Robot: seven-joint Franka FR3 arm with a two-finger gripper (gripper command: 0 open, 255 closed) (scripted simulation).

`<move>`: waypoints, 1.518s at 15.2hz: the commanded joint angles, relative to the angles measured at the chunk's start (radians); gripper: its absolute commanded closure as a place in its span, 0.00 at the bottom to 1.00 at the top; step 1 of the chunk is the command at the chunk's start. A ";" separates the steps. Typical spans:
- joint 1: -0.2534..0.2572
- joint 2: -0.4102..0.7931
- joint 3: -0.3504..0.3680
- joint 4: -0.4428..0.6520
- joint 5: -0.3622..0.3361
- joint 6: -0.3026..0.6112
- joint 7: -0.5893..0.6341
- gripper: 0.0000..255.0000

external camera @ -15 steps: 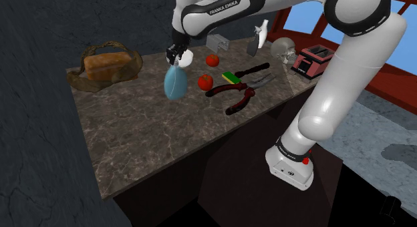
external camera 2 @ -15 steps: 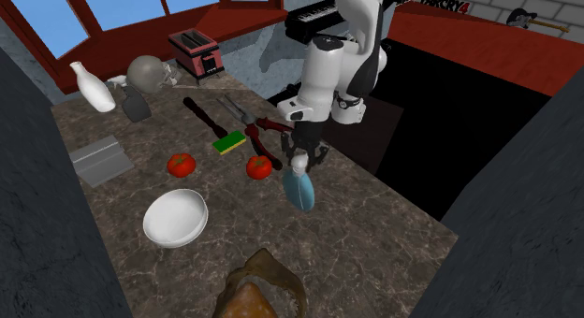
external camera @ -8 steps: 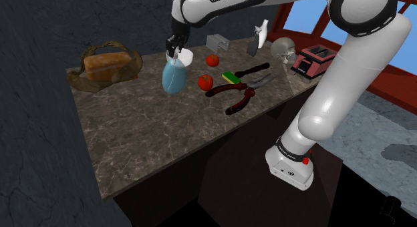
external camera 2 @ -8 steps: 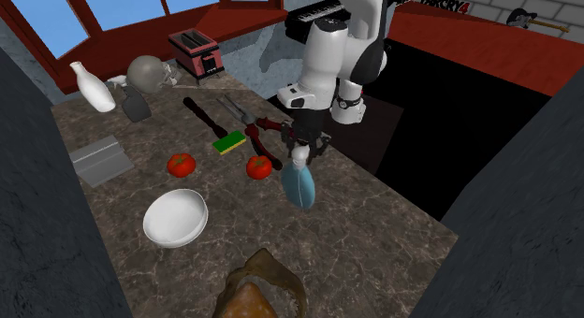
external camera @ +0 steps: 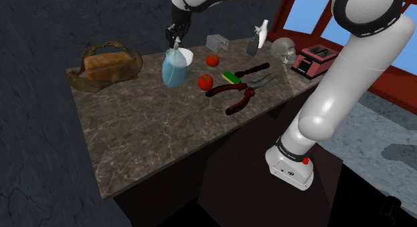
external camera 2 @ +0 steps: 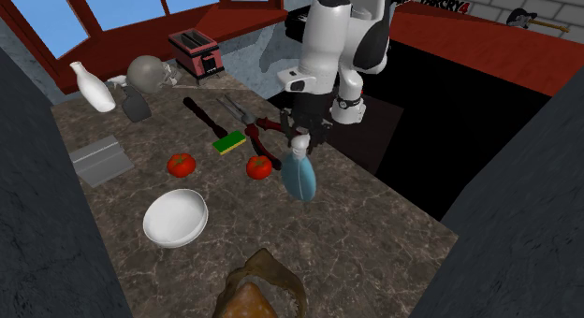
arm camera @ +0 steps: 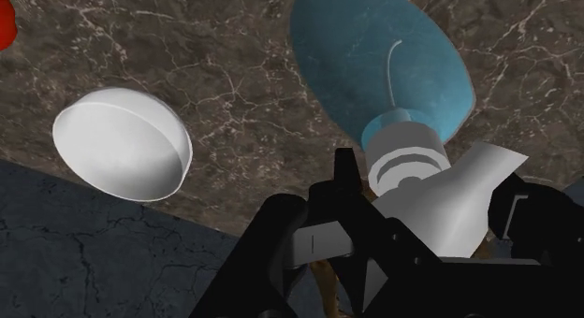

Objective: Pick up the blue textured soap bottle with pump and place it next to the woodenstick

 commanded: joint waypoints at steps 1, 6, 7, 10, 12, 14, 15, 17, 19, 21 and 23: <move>0.000 -0.004 0.000 0.023 0.002 -0.026 -0.002 1.00; 0.001 -0.009 0.001 0.085 0.005 -0.092 -0.007 1.00; 0.001 -0.009 0.001 0.098 0.006 -0.106 -0.008 1.00; 0.001 -0.008 0.001 0.139 0.007 -0.146 -0.010 1.00; 0.001 -0.007 0.001 0.167 0.007 -0.173 -0.012 1.00; 0.002 -0.004 0.002 0.197 0.008 -0.201 -0.013 1.00; 0.002 -0.003 0.002 0.213 0.008 -0.215 -0.014 1.00; 0.002 0.001 0.002 0.245 0.007 -0.242 -0.015 1.00; 0.003 0.007 0.003 0.278 0.007 -0.271 -0.016 1.00; 0.003 0.013 0.003 0.313 0.007 -0.300 -0.017 1.00; 0.004 0.020 0.004 0.350 0.006 -0.329 -0.018 1.00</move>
